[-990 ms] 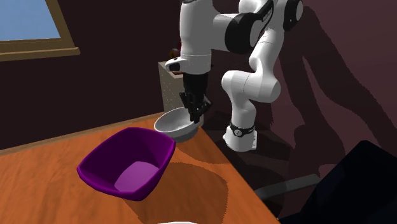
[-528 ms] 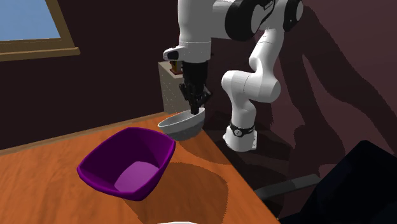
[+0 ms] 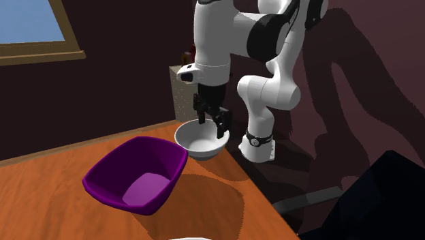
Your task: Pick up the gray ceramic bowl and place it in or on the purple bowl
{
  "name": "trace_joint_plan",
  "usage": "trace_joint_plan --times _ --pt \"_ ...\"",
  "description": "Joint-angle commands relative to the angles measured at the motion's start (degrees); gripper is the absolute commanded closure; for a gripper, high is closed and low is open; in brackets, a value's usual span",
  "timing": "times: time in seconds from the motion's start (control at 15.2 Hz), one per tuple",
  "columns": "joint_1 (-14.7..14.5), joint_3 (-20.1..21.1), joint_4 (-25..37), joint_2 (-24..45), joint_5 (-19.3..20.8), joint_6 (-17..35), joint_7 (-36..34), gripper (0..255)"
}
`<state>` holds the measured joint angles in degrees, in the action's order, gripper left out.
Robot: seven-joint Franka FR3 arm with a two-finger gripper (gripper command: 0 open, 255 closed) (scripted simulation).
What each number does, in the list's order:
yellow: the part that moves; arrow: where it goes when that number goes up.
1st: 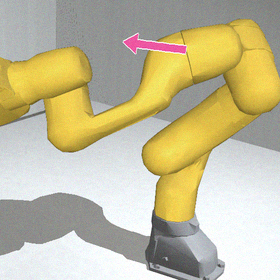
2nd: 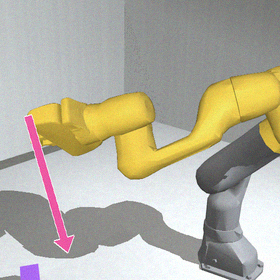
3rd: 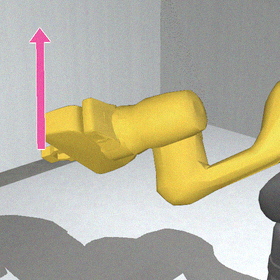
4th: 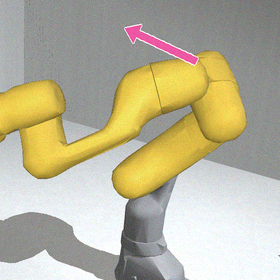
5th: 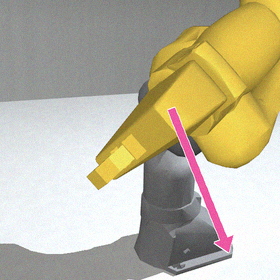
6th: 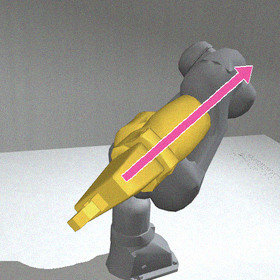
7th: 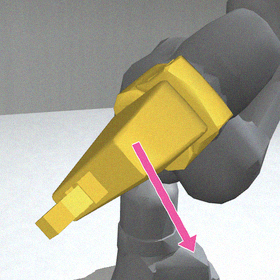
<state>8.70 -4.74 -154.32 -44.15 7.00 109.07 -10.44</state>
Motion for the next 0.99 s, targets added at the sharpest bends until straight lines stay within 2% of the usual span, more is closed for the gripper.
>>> trace_joint_plan --times 0.0,0.4,0.86,0.92 --pt "0.2 0.6 -1.3 1.0 0.1 1.8 -1.4 0" --pt "0.4 0.2 -4.9 2.3 0.7 6.8 -1.5 0" --pt "0.4 0.2 -4.9 2.3 0.7 6.8 -1.5 0" --pt "0.4 0.2 -4.9 2.3 0.7 6.8 -1.5 255"
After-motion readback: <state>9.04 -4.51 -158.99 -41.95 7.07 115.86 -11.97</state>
